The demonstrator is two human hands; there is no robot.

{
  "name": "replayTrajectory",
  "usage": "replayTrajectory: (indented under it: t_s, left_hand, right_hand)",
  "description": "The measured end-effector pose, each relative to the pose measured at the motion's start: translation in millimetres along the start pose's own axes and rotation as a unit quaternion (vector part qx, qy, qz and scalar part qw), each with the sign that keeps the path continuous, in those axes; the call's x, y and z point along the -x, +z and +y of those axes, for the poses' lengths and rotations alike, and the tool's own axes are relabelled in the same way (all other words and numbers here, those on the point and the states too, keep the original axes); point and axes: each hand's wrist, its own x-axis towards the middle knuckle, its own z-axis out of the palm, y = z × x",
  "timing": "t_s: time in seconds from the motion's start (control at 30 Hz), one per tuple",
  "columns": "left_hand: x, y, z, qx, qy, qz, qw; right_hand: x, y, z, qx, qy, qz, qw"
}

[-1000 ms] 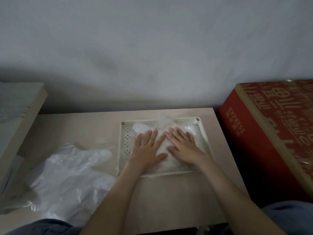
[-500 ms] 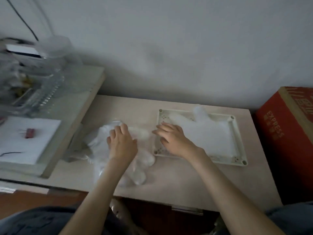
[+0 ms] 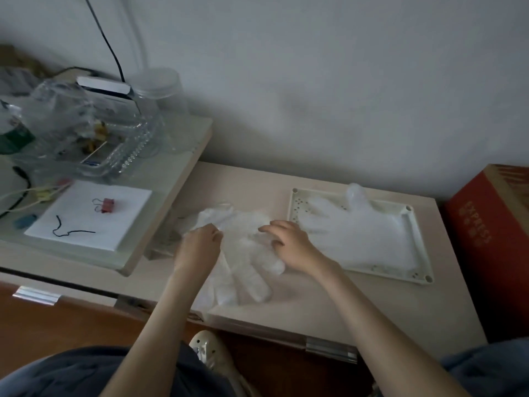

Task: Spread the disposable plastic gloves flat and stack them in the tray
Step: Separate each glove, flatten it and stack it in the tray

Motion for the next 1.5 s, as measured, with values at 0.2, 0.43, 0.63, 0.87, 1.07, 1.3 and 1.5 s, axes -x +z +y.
replayTrajectory:
  t_s: [0.2,0.43,0.63,0.87,1.07,1.3,1.5]
  left_hand:
    - [11,-41,37,0.228,-0.007,0.067,0.971]
    - [27,-82,74,0.735,0.009,-0.224,0.641]
    - [24,-55,97,0.739,0.008,-0.321,0.593]
    - [3,-24,109,0.518,0.080,-0.376,0.764]
    - [3,-11,119,0.510,0.101,-0.364,0.773]
    - [4,3,125,0.623,0.078,-0.431,0.649]
    - [1,13,137,0.602,0.128,-0.475,0.630]
  right_hand:
    - [4,-30,4,-0.266,0.056,0.137,0.952]
    - [4,-41,-3,-0.564,0.061,0.020,0.823]
    - [22,-51,8,-0.580,0.099,-0.024,0.808]
    - [55,-110,49,-0.748,0.076,0.013,0.659]
    - [73,-123,74,-0.649,0.123,0.001,0.751]
    - [81,-99,80,-0.635,0.210,0.003,0.744]
    - [79,-97,91,-0.725,0.132,0.072,0.672]
